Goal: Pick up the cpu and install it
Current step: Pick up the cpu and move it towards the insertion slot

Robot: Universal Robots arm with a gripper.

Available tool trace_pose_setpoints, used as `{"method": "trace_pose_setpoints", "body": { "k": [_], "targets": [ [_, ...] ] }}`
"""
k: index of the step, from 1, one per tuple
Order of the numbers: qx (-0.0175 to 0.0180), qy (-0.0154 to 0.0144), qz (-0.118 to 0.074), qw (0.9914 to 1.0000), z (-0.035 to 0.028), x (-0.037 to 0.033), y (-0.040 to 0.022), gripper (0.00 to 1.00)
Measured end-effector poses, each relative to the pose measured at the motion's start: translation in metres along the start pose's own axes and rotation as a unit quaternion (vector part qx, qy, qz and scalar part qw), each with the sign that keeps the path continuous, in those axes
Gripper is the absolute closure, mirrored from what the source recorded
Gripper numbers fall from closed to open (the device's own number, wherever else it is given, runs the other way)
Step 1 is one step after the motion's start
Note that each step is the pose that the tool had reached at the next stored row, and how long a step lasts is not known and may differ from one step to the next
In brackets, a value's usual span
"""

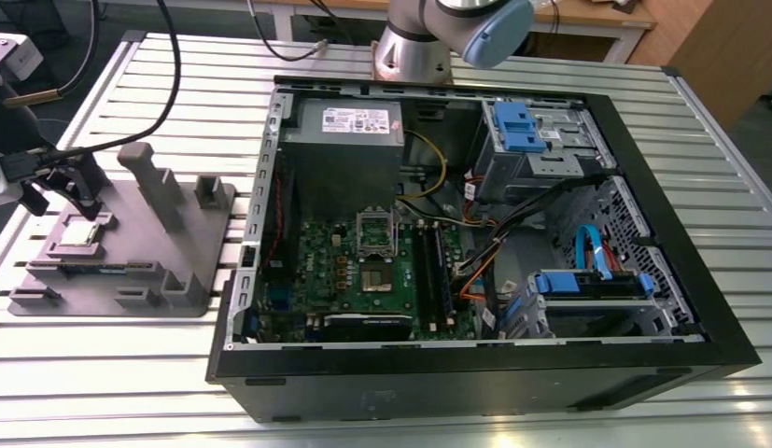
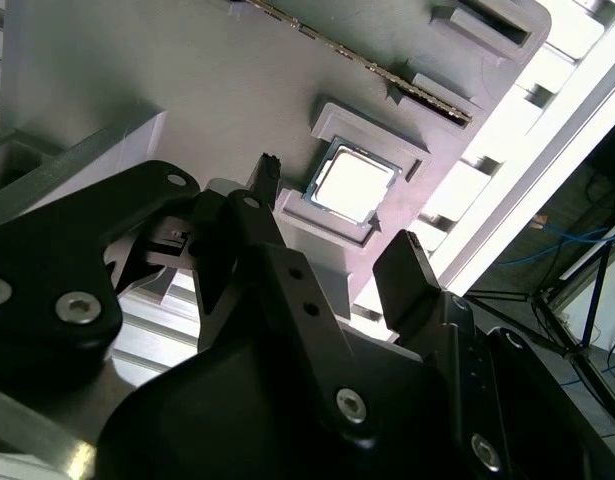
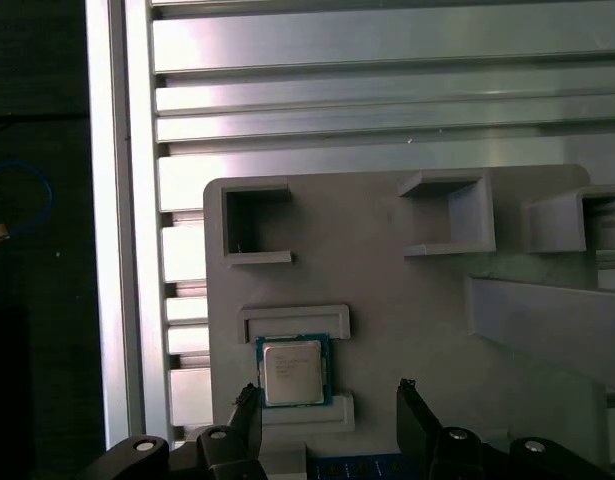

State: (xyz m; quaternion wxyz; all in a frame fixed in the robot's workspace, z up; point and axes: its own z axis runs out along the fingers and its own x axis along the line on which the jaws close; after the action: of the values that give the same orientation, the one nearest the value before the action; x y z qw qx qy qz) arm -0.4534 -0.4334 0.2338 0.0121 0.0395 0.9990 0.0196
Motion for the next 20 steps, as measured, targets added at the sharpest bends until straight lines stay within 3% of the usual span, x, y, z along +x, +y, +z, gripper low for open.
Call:
{"method": "trace_pose_setpoints", "body": {
  "k": [4,13,20],
  "targets": [
    [-0.0001,-0.0002,0.000,1.00000,0.0015,0.0001,-0.0001,0.35],
    [0.0000,0.0000,-0.001,1.00000,0.0175,0.0006,-0.0007,0.35],
    [-0.0011,0.0020,-0.050,0.99875,0.0245,0.0014,-0.0011,0.35]
  ]
}}
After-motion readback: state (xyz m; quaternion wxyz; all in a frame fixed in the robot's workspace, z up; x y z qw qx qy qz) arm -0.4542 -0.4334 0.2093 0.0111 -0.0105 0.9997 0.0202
